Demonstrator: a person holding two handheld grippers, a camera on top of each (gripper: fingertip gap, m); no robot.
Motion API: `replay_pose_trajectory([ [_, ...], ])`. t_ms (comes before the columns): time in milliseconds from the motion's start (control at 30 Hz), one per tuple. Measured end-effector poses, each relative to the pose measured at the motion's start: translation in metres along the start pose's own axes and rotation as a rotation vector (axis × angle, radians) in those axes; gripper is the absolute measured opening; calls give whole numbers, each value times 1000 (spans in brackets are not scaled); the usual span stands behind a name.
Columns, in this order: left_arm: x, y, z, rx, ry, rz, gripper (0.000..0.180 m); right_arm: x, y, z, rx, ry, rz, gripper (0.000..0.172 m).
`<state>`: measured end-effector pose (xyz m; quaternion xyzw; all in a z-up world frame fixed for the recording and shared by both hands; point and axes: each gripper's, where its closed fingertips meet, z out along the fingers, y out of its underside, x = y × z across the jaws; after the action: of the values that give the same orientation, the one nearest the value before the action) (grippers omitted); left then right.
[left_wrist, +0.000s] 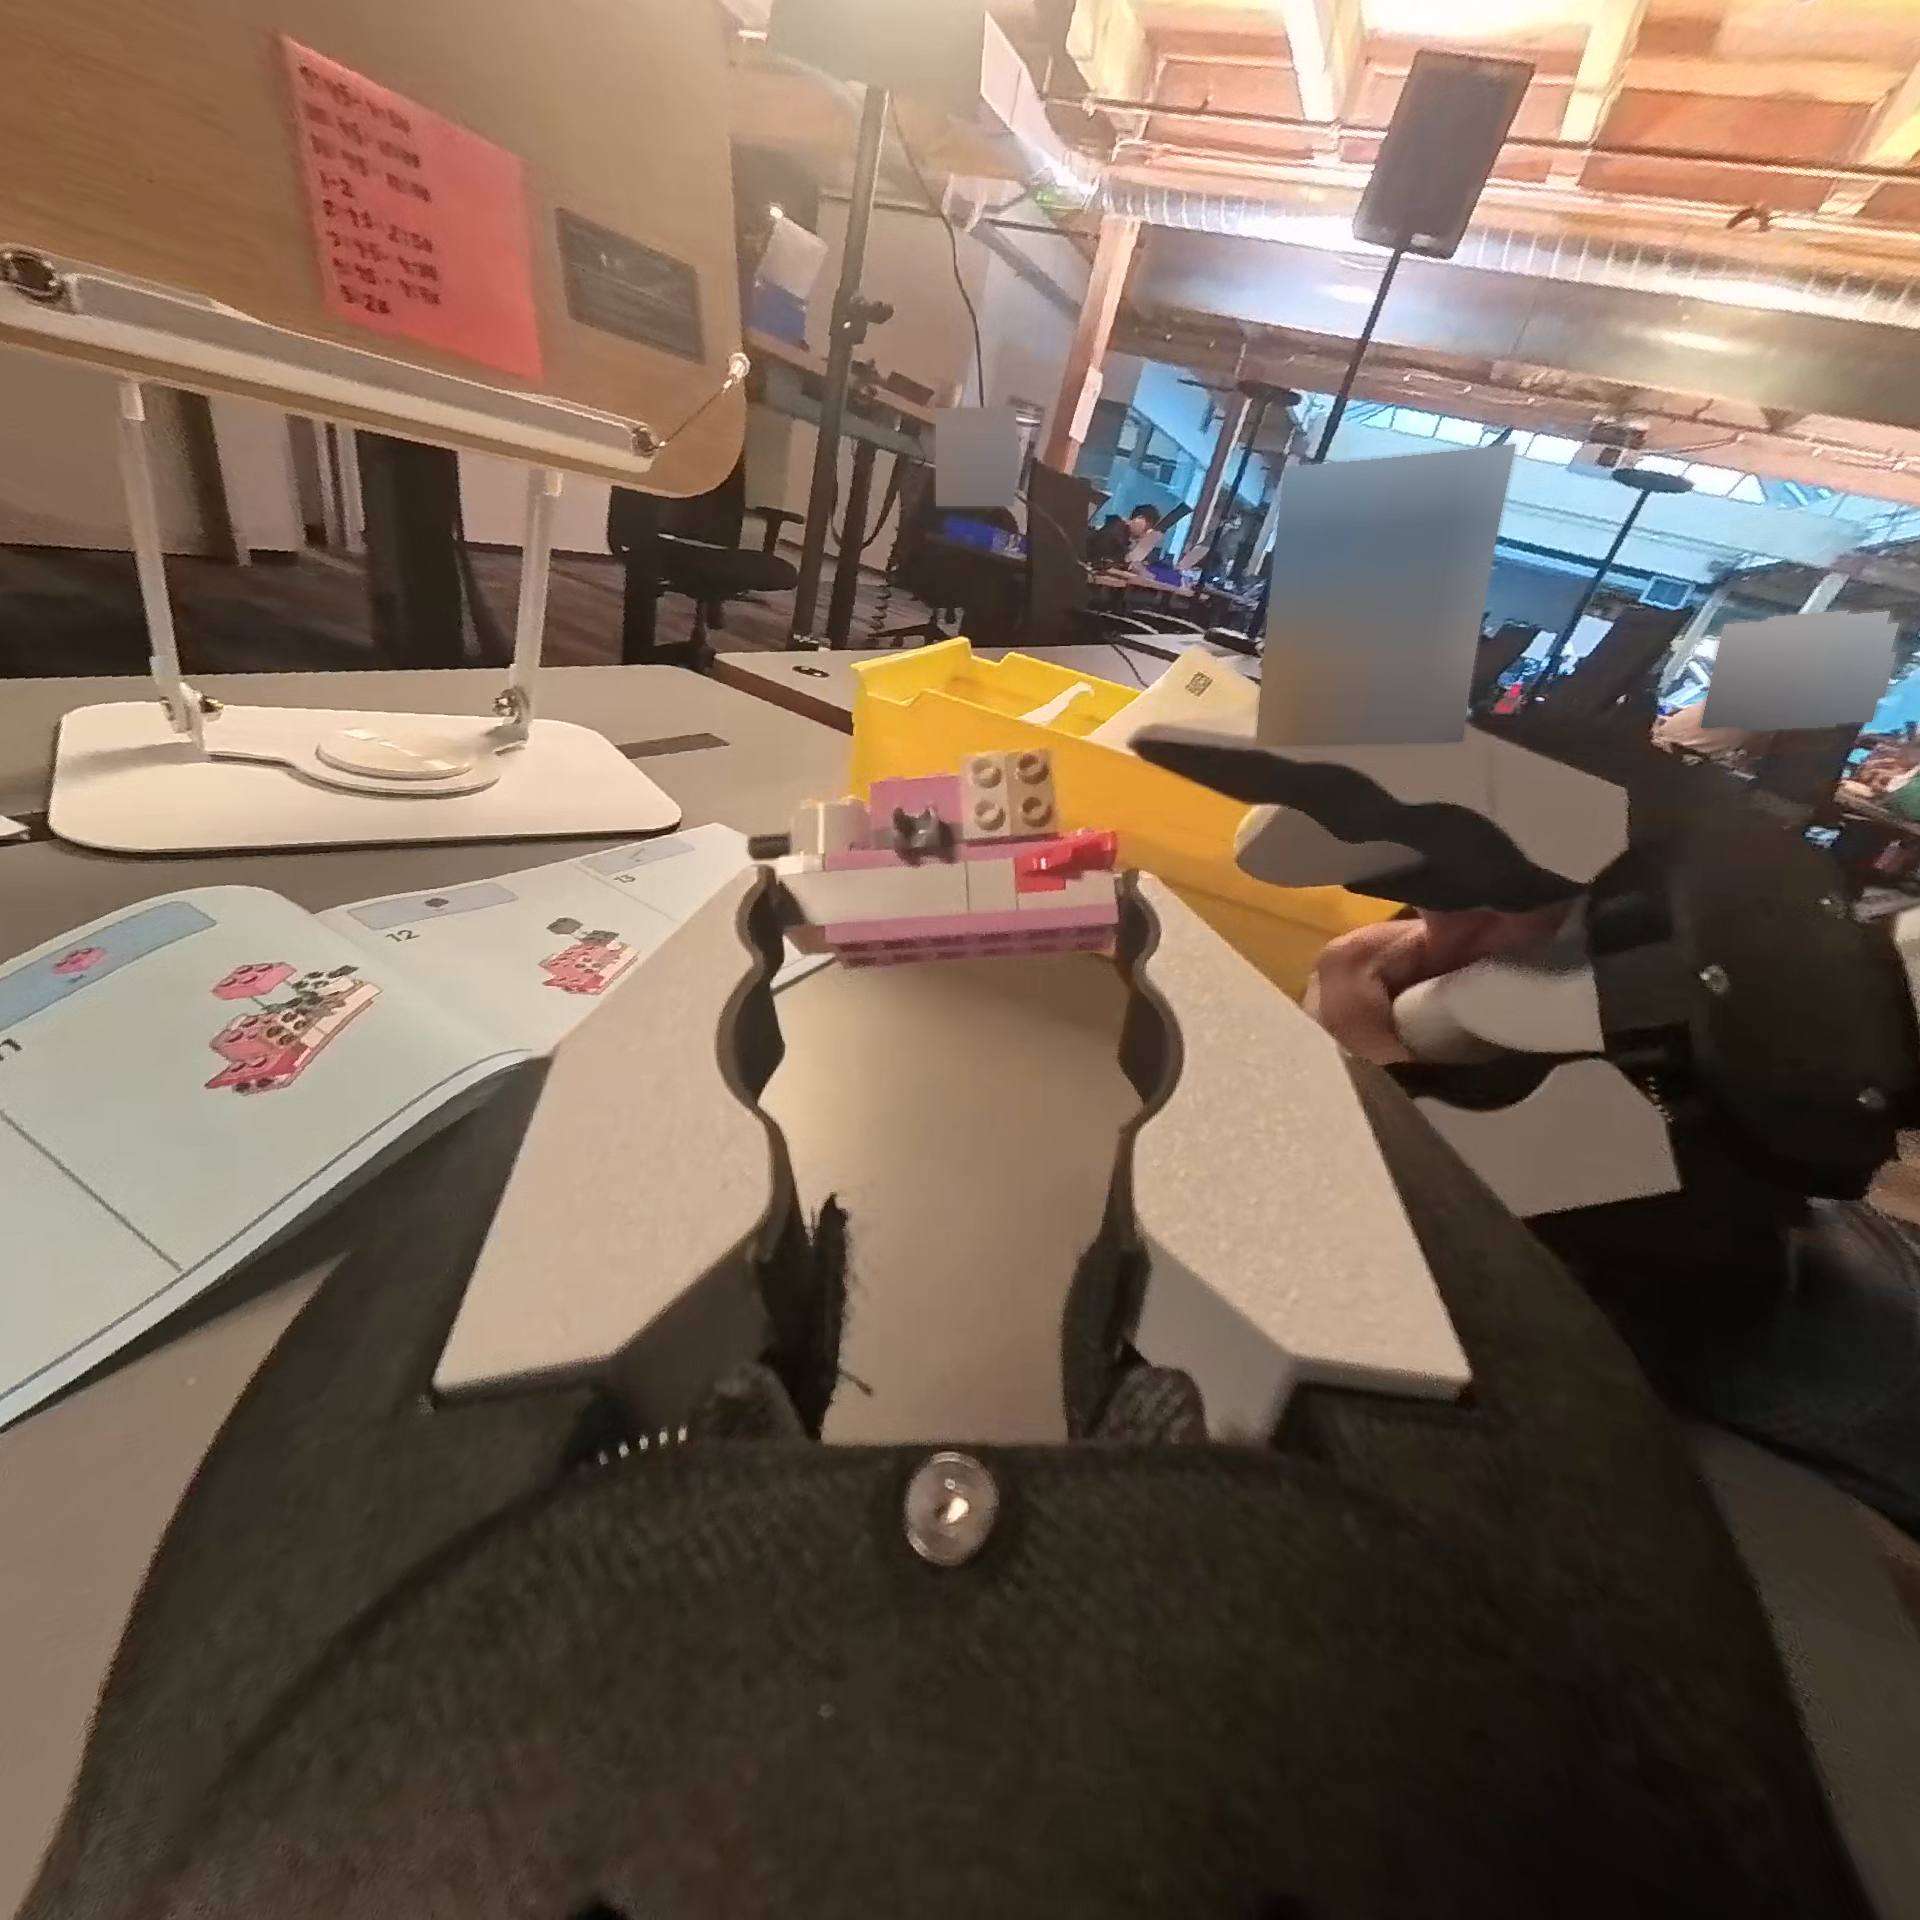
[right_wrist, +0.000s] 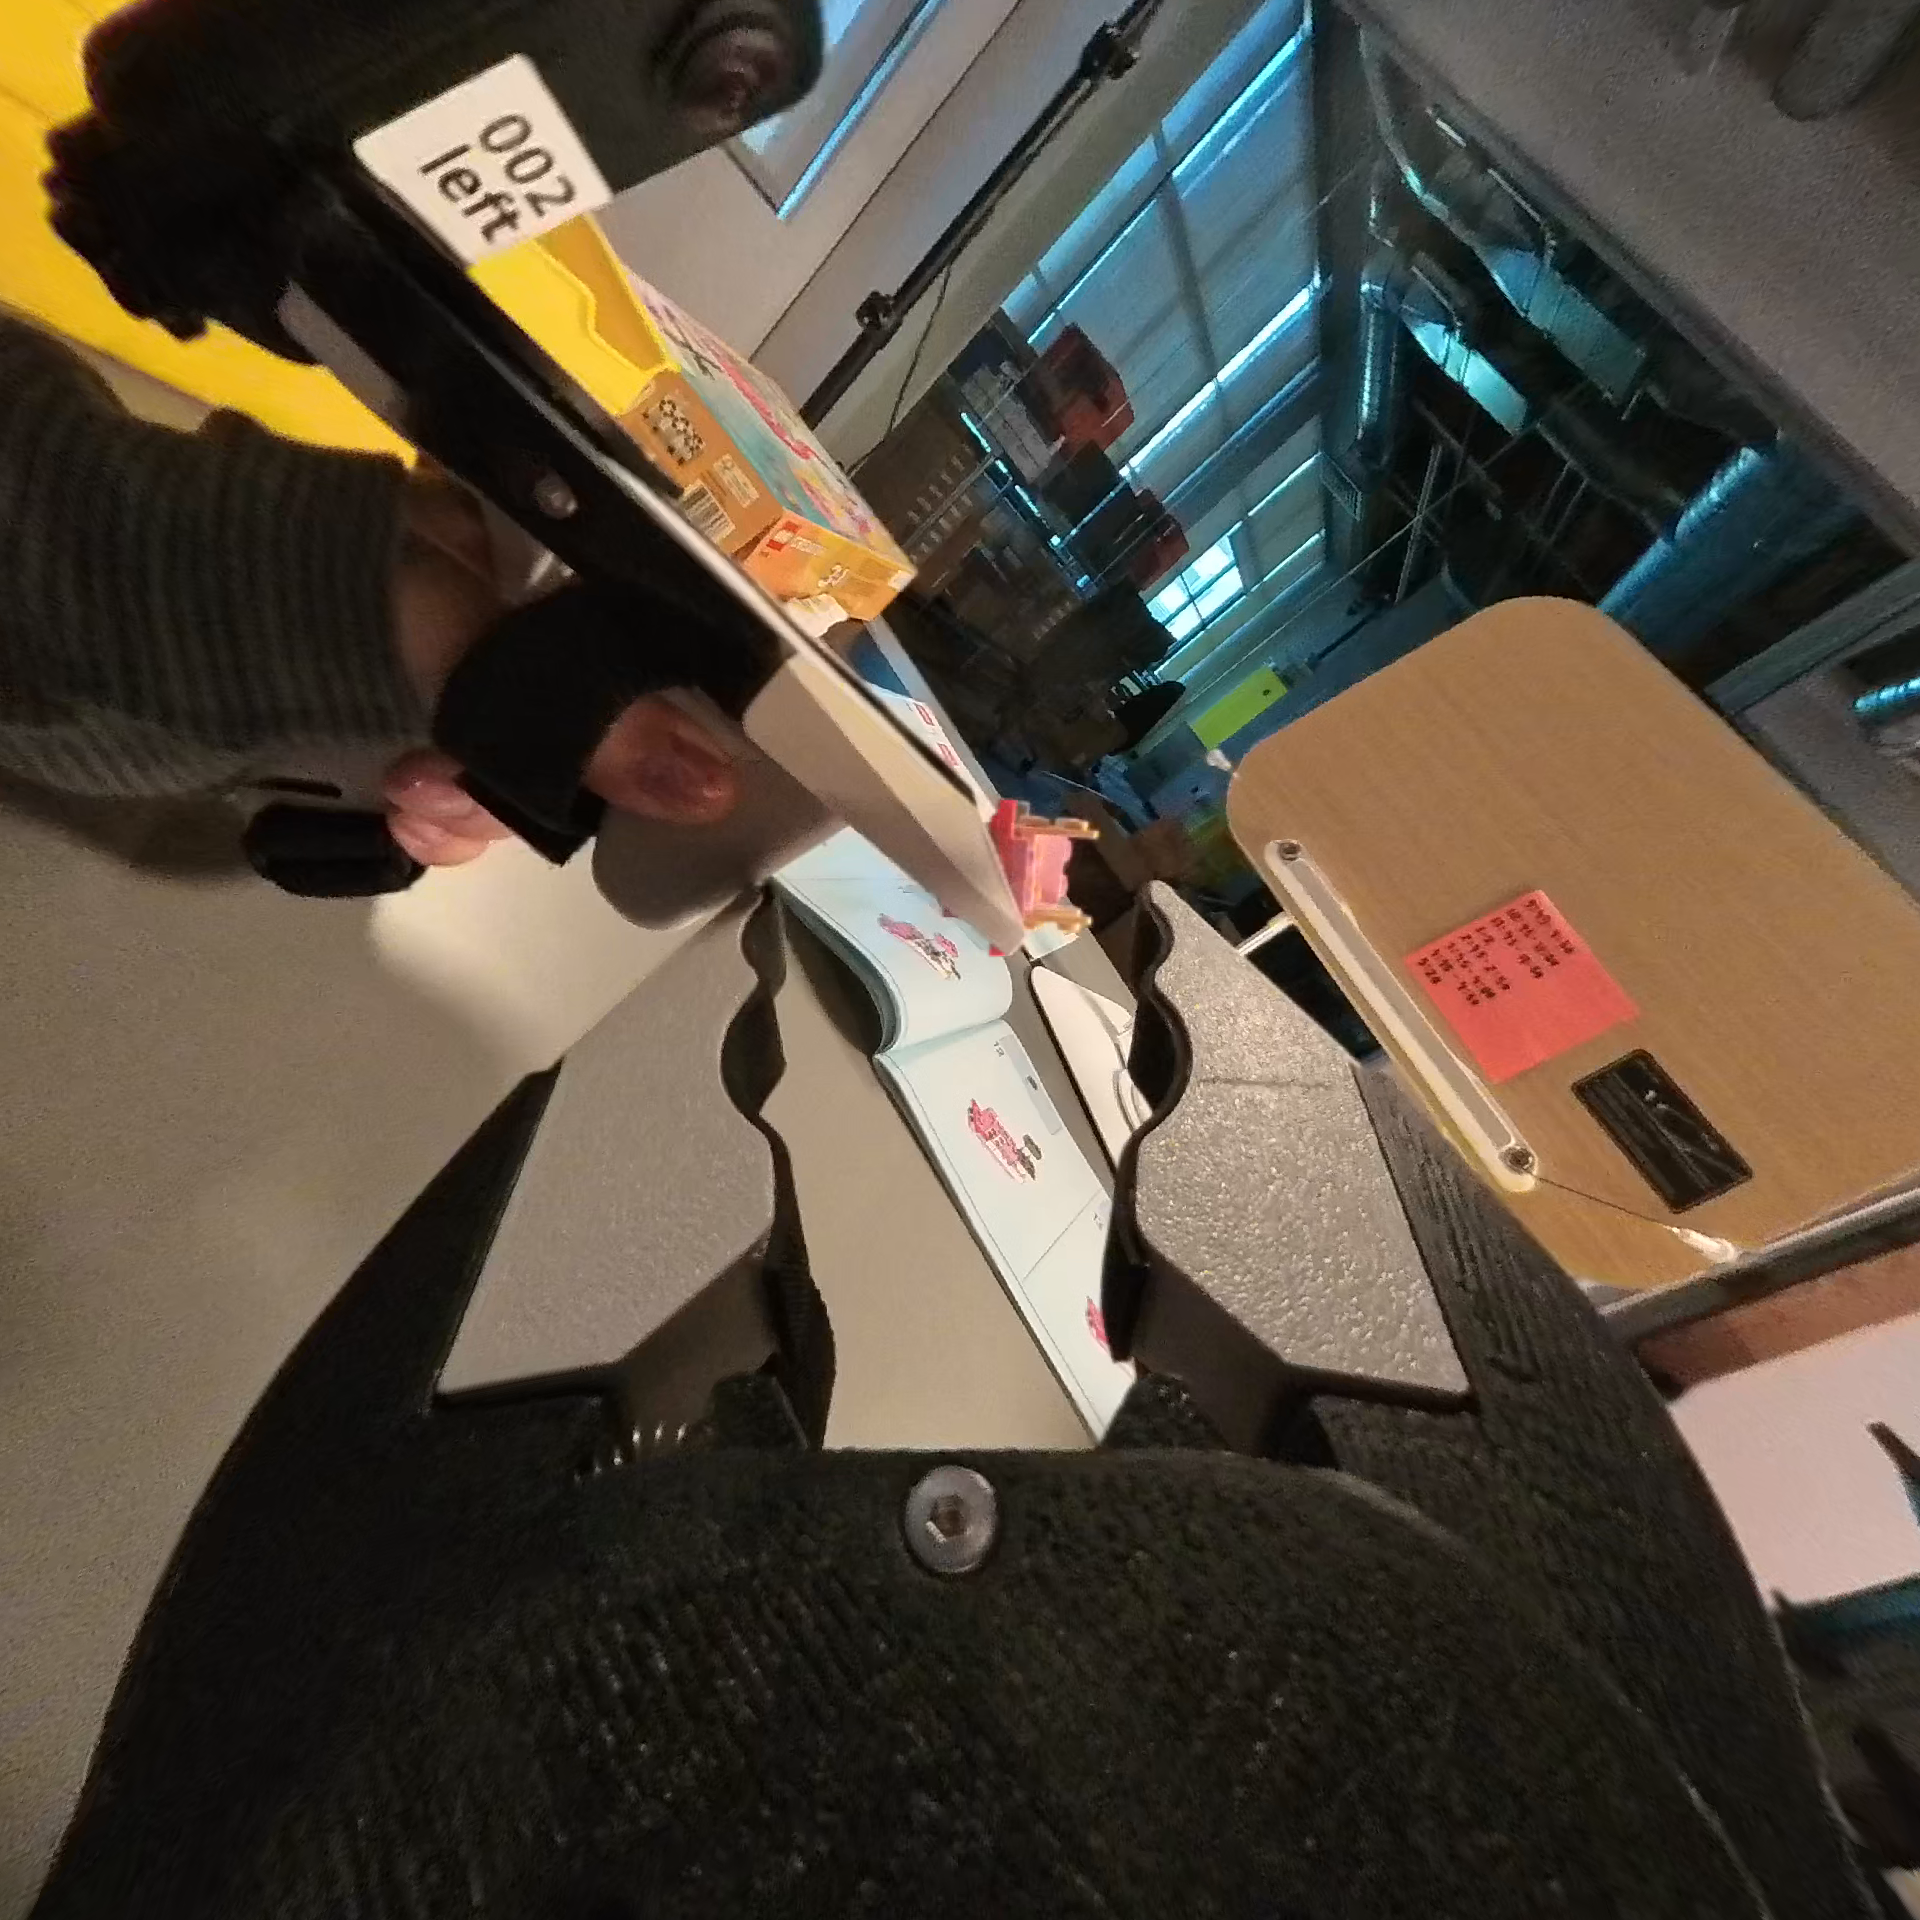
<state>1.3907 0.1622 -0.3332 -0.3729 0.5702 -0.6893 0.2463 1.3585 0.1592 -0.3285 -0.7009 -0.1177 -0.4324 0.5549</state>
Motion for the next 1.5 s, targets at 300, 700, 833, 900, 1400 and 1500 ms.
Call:
replay_pose_trajectory([
  [300,6,10,5,-53,40,-34,64,-12,16,6,-84,-47,-76,59],
  [700,15,18,8,-94,47,28,64,-2,21,3,-88,-34,33,26],
  [833,15,19,8,-92,60,-29,64,-1,23,4,-124,-16,-7,21],
  [900,15,19,8,-86,63,-33,64,-1,22,4,-131,-20,-3,21],
  [1400,5,5,2,-33,27,25,64,3,6,5,14,25,67,61],
  [1500,-3,-7,-5,14,47,-21,64,8,0,1,74,34,68,83],
])
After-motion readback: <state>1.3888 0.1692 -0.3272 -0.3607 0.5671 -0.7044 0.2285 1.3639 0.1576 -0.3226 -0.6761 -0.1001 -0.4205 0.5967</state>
